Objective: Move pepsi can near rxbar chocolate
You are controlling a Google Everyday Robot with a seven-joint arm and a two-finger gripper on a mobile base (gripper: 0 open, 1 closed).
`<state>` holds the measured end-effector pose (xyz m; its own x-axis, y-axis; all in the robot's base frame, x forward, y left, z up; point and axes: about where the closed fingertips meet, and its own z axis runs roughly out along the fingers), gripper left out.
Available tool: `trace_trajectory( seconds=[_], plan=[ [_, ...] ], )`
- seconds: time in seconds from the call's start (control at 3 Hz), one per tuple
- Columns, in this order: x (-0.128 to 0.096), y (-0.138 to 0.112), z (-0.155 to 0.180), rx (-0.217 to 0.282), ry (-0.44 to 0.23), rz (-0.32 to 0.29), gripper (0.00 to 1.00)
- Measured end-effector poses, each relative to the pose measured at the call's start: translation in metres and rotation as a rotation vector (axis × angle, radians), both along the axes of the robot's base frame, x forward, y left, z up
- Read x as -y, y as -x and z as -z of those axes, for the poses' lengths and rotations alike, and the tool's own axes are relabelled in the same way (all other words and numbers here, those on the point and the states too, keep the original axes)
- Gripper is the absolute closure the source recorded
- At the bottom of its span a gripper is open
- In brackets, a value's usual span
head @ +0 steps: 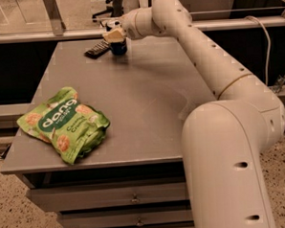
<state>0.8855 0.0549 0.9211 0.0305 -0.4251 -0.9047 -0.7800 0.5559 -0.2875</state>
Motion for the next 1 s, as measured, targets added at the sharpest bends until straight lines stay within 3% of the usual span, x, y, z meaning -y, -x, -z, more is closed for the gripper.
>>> trace_trajectory(
  seconds=[0.67, 1.0],
  plan=[
    [-0.0060, -0.0017, -0.0052, -0.006, 0.007, -0.031, 0.05],
    [-0.0072, -0.0009, -0.0049, -0.010, 0.014, -0.043, 0.00]
  ],
)
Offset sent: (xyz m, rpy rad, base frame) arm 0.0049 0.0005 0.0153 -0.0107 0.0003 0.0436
